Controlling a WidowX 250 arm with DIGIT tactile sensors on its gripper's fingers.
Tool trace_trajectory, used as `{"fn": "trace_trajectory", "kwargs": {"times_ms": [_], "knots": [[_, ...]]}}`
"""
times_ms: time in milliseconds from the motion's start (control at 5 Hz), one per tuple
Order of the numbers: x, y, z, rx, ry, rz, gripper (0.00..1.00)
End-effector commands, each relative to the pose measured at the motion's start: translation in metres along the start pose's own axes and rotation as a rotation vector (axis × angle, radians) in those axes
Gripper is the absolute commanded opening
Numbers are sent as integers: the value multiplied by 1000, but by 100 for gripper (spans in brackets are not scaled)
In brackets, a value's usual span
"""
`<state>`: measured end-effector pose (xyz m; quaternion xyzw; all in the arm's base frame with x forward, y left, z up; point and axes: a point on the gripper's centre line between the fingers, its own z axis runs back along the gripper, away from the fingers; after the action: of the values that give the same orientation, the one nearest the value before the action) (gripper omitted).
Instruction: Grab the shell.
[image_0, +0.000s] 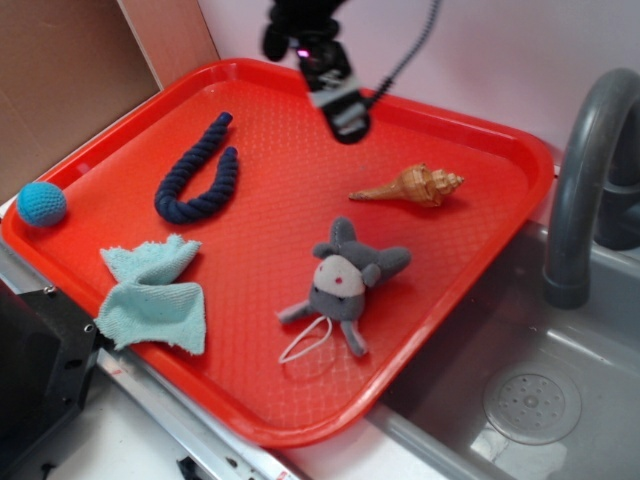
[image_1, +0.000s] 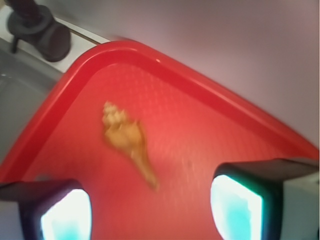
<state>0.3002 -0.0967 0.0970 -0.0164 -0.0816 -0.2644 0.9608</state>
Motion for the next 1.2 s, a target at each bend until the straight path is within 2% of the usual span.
{"fn": "trace_trajectory", "kwargs": {"times_ms": [0,400,600,800,1000], "knots": [[28,-20,-27,-44,5,-126,100],[22,-37,-66,-73,93,-193,100],[18,-36,-77,-86,145,-163,100],[18,-34,-77,-73,157,-141,0],[16,-33,-71,-38,172,-131,0]]}}
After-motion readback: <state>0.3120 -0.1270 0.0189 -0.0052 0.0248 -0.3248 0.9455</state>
